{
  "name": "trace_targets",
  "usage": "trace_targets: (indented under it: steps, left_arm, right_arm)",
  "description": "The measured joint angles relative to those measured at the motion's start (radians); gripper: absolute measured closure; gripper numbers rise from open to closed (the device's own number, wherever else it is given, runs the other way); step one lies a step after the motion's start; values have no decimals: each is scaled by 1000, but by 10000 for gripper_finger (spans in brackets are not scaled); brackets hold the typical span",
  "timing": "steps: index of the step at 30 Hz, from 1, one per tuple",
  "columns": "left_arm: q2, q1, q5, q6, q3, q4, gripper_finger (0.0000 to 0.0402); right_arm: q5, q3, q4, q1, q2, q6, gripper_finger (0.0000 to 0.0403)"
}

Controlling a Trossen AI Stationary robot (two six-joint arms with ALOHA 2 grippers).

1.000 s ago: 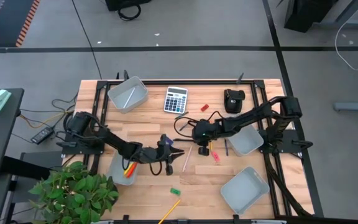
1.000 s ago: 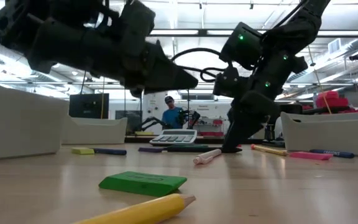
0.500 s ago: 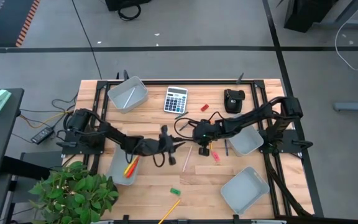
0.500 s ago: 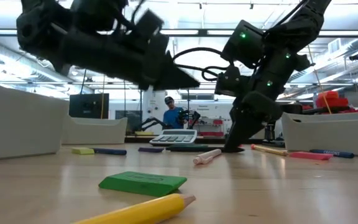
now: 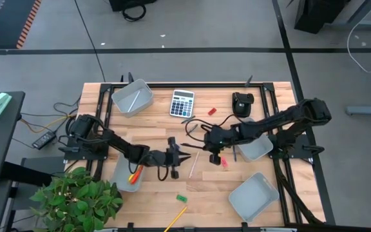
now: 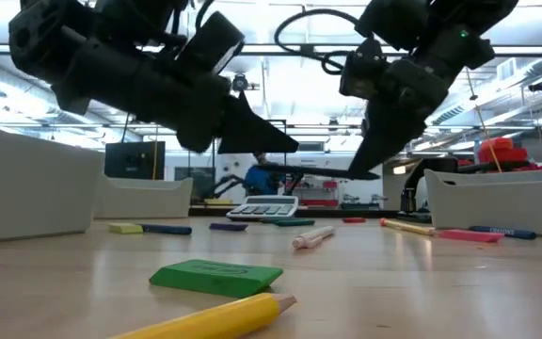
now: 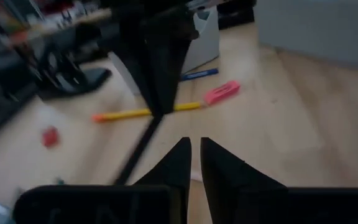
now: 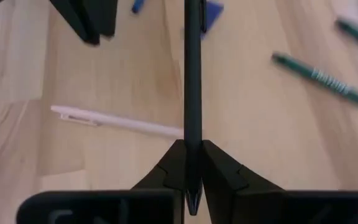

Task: Sort crayons/erasers/pens/pencils in bins
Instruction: Put the black ballpen into the bottom left gray bin

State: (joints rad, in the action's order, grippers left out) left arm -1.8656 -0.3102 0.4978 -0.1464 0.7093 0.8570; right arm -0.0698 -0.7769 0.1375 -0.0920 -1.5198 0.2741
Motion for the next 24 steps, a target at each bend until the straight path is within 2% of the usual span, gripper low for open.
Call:
trace_targets:
  steps: [5,8,11,20,24]
  left_arm:
    - [0,-21,134,-279,56,-158,358]
    - [0,-24,223,-366,83,-263,355]
    - [0,-21,251,-369,102,-360,339]
    - [0,1,276,-318,104,-354,230]
    - [0,30,279,-331,104,-354,200]
  right_arm:
    - [-3,-1,9,-35,-27,30,363]
    - [-35,-1,8,-50,-33,22,363]
    - [-54,-1,10,-53,-33,-15,363]
    - [-60,-1,0,-13,-32,-53,362]
    - [-59,-1,-28,-13,-31,-61,362]
